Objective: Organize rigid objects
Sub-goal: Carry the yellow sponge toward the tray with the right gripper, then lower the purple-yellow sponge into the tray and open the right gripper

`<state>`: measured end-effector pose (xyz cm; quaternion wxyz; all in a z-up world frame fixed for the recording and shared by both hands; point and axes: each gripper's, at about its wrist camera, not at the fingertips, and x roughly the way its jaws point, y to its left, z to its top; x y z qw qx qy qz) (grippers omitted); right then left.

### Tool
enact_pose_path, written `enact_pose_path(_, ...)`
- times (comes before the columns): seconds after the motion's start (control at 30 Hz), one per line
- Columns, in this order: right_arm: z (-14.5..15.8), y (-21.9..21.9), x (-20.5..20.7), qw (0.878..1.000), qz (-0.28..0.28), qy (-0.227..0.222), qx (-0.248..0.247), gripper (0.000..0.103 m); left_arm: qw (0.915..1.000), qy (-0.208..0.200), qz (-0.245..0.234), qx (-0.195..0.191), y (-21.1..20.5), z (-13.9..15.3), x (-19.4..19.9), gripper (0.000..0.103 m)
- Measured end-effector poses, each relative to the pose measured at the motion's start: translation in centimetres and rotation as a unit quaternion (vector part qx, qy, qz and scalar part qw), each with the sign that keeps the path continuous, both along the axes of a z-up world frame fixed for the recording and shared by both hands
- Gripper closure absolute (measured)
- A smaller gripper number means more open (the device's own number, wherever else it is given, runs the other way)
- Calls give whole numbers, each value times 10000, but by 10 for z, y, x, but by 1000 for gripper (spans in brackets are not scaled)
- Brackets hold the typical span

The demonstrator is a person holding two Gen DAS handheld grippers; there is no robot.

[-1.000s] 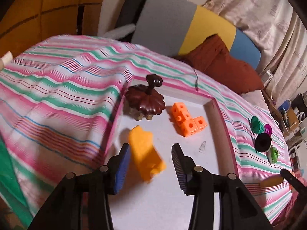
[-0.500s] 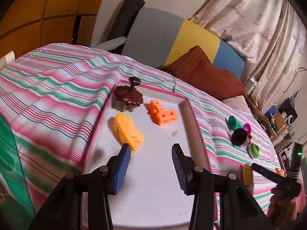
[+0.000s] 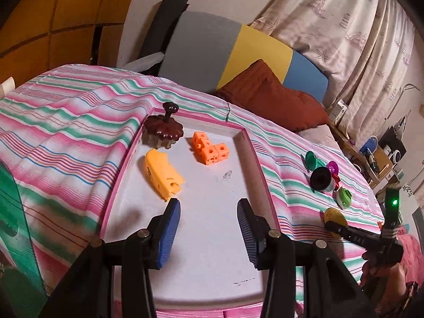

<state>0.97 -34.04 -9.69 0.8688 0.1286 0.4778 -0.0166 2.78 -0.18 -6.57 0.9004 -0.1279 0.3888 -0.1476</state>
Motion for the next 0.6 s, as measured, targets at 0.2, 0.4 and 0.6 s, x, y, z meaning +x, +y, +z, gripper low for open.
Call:
enact_pose_path(0.2,33,45,21,9969,588,-369,361,73,10000,1,84,28,7,-1,-2,58)
enact_pose_path(0.4,57,120,52,9868,1357,-660,596,73,9996,21,263,37,20,-1,-4,58)
enact_pose_path(0.6,40,187,84,9790,1919,-387,576,73,9991,120,395,79,32,-5,-6,58)
